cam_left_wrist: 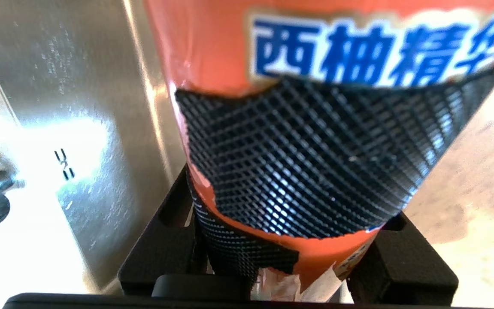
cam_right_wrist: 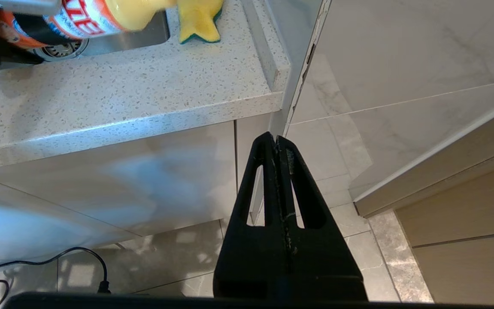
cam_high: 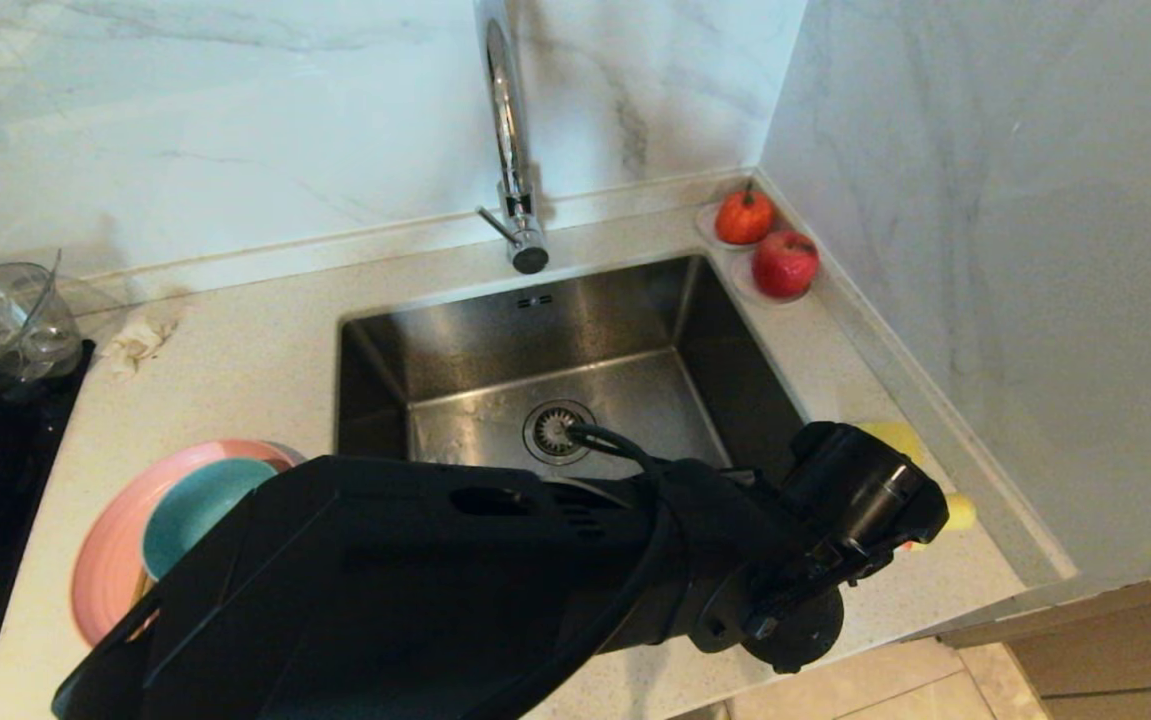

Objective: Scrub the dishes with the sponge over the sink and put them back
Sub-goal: Squeeze it onto the sponge

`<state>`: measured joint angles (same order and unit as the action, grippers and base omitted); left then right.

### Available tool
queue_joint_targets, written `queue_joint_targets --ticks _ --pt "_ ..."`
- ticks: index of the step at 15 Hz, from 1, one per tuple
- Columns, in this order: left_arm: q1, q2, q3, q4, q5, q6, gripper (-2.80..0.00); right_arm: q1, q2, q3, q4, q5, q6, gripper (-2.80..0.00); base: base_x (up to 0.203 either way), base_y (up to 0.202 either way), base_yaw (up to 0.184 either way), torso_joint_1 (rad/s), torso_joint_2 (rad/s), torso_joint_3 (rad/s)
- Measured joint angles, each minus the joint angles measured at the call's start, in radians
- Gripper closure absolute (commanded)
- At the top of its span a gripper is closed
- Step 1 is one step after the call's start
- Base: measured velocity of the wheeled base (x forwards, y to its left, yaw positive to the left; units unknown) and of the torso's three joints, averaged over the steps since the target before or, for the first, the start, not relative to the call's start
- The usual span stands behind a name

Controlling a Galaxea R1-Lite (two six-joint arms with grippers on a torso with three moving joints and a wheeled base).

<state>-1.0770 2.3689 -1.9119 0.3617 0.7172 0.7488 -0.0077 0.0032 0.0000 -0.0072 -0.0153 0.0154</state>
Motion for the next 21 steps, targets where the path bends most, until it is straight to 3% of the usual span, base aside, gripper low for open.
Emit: queue_joint_targets --ticks 3,10,17,21 --pt "0.003 0.012 -0.016 0.044 0.035 -0.001 0.00 0.000 0.000 0.000 0.000 0.000 0.000 0.00 0.000 0.000 0.000 0.000 0.00 0.000" --pt "0.011 0.004 -0.020 0.126 0.039 -0.003 0.00 0.000 0.000 0.000 0.001 0.000 0.000 0.00 0.000 0.000 0.000 0.000 0.00 0.000" --pt "0.037 0.052 -0.026 -0.035 0.047 0.005 0.00 0.000 0.000 0.000 0.000 0.000 0.000 0.00 0.000 0.000 0.000 0.000 0.00 0.000" --pt "0.042 0.068 -0.026 -0.058 0.052 0.001 0.00 0.000 0.000 0.000 0.000 0.000 0.000 0.00 0.000 0.000 0.000 0.000 0.00 0.000"
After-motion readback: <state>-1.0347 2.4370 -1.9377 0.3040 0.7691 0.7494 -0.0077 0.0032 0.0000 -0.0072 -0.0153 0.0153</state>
